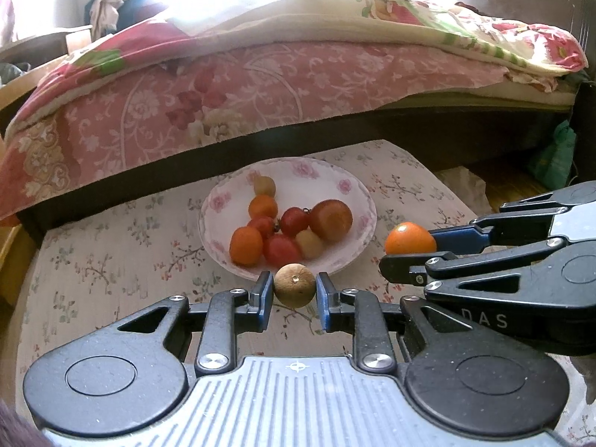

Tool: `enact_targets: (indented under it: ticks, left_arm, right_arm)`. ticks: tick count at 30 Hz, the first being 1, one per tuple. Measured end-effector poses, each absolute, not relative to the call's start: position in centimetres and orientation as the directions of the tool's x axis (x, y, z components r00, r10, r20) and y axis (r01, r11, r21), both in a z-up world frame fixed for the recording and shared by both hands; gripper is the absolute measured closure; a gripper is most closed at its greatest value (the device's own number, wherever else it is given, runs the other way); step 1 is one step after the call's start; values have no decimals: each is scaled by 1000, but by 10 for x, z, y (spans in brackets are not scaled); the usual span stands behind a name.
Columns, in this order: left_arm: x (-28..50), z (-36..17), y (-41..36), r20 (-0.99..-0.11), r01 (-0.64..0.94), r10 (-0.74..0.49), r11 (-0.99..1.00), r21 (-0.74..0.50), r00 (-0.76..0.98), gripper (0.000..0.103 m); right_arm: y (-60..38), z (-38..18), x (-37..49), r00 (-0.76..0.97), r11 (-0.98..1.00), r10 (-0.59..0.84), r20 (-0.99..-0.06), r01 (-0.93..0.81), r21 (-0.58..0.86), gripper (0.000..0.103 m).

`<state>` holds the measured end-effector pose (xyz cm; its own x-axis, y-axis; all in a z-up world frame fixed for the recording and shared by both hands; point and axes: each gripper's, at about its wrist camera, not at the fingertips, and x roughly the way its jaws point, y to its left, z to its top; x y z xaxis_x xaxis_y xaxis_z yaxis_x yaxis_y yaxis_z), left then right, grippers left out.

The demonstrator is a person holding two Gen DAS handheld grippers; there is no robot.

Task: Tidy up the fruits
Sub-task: 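Carry both held fruits over the white plate, then lower both fruits into the plate and open both grippers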

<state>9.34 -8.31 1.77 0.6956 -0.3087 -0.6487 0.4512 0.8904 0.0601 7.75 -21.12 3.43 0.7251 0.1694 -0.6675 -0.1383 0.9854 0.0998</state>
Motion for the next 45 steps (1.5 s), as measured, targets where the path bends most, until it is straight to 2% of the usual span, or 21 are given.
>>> enact_targets:
  ticks: [21, 45]
  left_arm:
    - [118, 20, -84, -642, 449, -304, 891, 70, 704, 73]
    - [196, 12, -94, -636, 435, -289, 897, 81, 715, 73]
  right_arm:
    - [-214, 36, 105, 738, 984, 176, -651, -145, 101, 70]
    - [-225, 23, 187, 752, 982, 186, -632, -171, 85, 70]
